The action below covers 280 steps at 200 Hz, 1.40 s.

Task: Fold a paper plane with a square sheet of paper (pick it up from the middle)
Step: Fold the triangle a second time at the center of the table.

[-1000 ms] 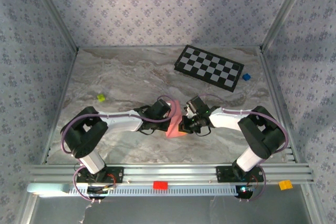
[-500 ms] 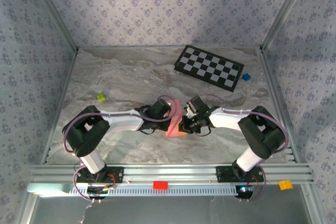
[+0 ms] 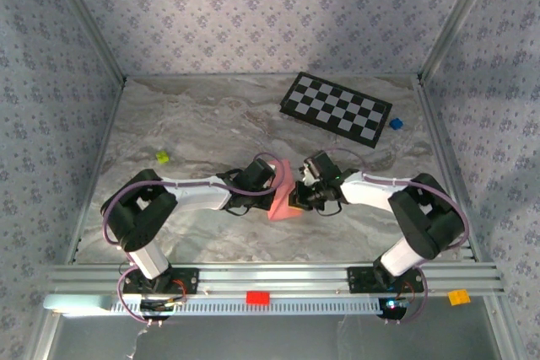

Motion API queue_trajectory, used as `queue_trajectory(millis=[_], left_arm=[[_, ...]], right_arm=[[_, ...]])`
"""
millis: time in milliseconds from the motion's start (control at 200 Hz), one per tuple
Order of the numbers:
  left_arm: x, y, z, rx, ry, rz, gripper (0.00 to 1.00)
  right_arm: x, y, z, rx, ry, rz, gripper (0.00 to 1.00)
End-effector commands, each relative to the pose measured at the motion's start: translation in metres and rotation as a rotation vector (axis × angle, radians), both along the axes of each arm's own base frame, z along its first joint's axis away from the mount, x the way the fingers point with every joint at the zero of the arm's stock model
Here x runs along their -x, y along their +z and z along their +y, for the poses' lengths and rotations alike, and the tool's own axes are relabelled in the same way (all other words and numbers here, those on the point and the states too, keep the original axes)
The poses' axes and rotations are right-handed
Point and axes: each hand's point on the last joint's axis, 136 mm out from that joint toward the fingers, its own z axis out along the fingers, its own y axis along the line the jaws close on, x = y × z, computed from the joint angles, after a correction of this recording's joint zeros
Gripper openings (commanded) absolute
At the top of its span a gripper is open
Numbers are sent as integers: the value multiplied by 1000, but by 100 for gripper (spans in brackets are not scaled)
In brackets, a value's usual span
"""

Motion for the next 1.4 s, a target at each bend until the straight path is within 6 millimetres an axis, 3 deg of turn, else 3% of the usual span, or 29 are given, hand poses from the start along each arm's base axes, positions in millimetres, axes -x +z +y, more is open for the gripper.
queue_trajectory(millis=[0, 385, 520, 805, 1394], left_arm=[[4, -1, 3, 0, -4, 19, 1], [-2, 17, -7, 42, -11, -10, 1], [-5, 23, -10, 59, -15, -27, 2], [-5, 18, -14, 66, -27, -22, 2], [-4, -7, -1, -15, -11, 13, 2]], right_arm=[[-10, 11, 2, -32, -30, -30, 8], [15, -34, -14, 89, -4, 84, 4], [16, -34, -16, 97, 4, 81, 4], [16, -36, -17, 100, 7, 85, 4], [18, -35, -18, 97, 15, 85, 5]])
